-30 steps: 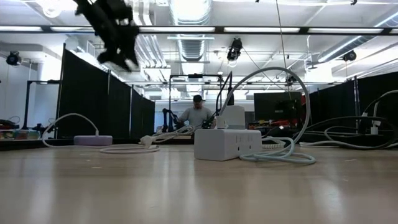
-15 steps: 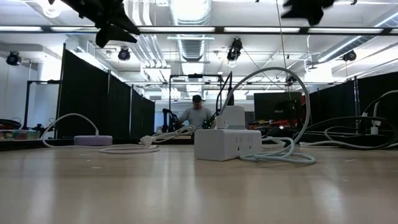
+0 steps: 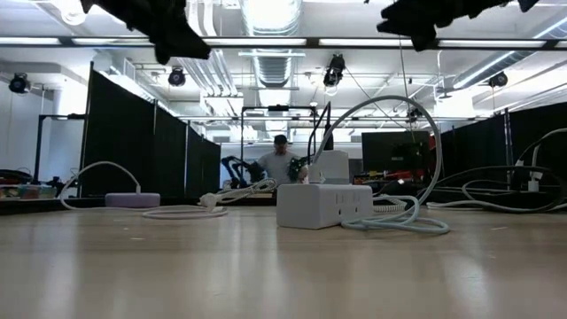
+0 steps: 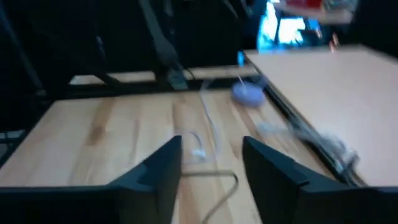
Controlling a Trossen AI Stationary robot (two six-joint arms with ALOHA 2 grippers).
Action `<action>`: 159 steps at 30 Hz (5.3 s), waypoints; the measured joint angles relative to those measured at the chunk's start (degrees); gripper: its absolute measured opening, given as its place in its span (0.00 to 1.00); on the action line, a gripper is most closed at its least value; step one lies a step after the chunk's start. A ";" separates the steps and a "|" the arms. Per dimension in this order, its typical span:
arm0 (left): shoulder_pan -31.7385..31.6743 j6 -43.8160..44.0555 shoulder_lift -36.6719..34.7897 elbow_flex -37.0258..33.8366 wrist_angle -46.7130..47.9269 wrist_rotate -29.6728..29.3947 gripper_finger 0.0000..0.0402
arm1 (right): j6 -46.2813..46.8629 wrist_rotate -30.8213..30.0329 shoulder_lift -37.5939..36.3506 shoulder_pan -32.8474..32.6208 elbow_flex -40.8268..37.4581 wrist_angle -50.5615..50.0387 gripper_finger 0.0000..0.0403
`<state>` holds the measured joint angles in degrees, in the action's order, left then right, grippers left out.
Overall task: Insert USB
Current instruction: Return to Home Position
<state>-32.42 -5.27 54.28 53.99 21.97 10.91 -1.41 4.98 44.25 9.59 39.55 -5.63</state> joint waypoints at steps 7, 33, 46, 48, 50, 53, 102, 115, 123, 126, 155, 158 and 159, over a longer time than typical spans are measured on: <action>6.09 -1.26 -2.58 -14.94 -24.14 1.23 0.02 | 3.89 -0.40 -8.49 -2.48 -10.55 4.56 0.03; 8.72 12.03 -21.73 -53.31 -60.71 3.20 0.00 | 13.05 -2.08 -42.81 -4.10 -29.44 -5.32 0.00; 8.75 9.69 -31.68 -53.54 -49.20 8.75 0.00 | 17.69 -4.99 -42.97 -4.07 -38.89 7.60 0.00; 8.76 9.94 -32.17 -53.54 -49.38 11.52 0.00 | 17.93 -5.03 -42.15 -4.06 -38.97 6.20 0.00; 8.72 9.34 -32.46 -53.54 -49.35 12.11 0.00 | 17.96 -4.95 -40.62 -4.06 -38.95 6.27 0.00; 8.70 6.06 -32.68 -53.54 -49.33 12.21 0.00 | 17.87 -4.55 -38.37 -4.10 -38.93 6.10 0.00; 8.70 -3.04 -29.88 -53.54 -41.85 11.09 0.01 | 17.29 -4.88 -32.09 -4.05 -38.93 5.99 0.00; 8.70 -3.02 -29.88 -53.54 -41.85 11.09 0.01 | 17.29 -4.88 -32.09 -4.05 -38.93 5.99 0.00; 9.21 -3.03 -30.25 -53.54 -41.18 10.86 0.01 | 17.29 -4.88 -32.09 -4.05 -38.95 5.99 0.00; 14.21 -3.01 -35.32 -53.54 -38.91 8.07 0.01 | 17.29 -4.85 -32.09 -4.05 -38.95 5.99 0.00; 38.03 8.20 -53.66 -53.51 -22.62 -11.67 0.01 | 17.29 -4.99 -32.06 -4.05 -38.99 6.28 0.00; 38.01 8.19 -53.00 -53.49 -22.62 -11.66 0.01 | 17.29 -4.99 -32.09 -4.05 -38.99 6.30 0.00; 38.01 8.19 -52.79 -53.52 -22.62 -11.68 0.01 | 17.29 -5.01 -32.09 -4.05 -38.99 6.30 0.00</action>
<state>5.58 2.92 1.49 0.47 -0.64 -0.77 15.88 -0.03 12.16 5.54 0.56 0.67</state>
